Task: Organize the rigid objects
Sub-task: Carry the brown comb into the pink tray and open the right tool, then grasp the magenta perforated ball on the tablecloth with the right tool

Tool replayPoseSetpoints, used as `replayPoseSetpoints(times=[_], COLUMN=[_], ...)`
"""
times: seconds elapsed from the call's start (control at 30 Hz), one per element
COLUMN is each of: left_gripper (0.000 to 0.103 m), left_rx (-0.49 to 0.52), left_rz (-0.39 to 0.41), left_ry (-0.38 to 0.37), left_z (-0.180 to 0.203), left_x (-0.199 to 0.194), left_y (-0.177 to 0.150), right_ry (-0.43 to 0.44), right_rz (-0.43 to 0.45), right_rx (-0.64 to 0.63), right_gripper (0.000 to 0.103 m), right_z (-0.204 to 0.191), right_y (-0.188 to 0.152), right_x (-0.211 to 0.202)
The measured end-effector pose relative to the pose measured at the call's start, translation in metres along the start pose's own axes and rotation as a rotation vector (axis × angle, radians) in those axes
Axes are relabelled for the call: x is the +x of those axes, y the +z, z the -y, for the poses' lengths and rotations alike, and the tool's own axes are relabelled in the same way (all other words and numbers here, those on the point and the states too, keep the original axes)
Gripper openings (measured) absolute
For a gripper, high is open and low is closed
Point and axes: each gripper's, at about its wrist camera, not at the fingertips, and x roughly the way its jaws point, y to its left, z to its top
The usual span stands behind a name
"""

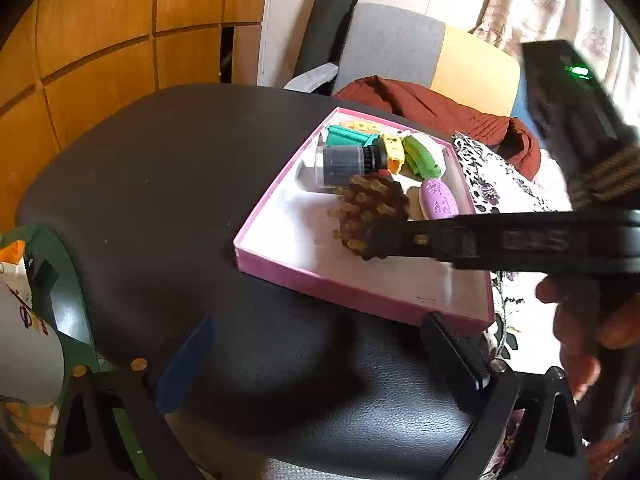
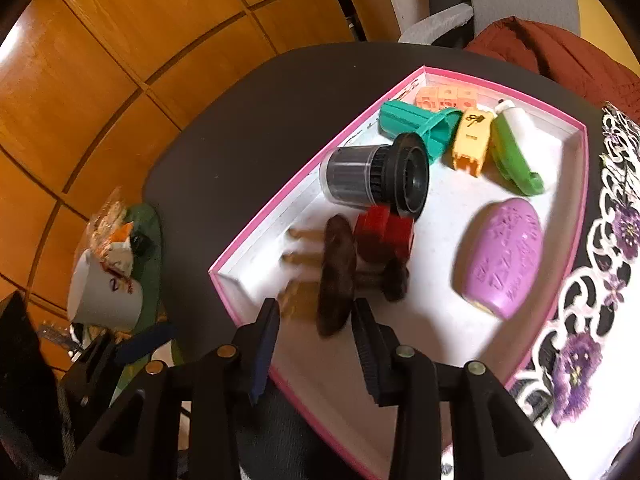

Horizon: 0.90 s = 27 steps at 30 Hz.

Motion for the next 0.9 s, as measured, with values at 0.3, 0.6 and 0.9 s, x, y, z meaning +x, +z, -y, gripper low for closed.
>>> replayPoseSetpoints(times=[0.3,0.6,0.9], left_gripper=[0.103,0.103,0.103], left_rx=[0.103,0.184,0.314], left_rz=[-0.006,-0.080,-0.103], left_ry=[-0.090,-0.287,-0.350], left_z=[0.046,0.113,0.187], left_x=[0.000,0.006,0.011], left_y=[0.000,0.005,0.006], right_ry=[-0.087,-0.264,-0.454], right_rz=[0.101,0.139,0.176], right_rx=[0.054,0.199,0.372], right_gripper=[0.038,0.038,0.038], right_z=[0.042,0.123,0.206], right_y=[-0.027,-0.069,-0.118], right_x=[-0.077,-0.143,-0.205])
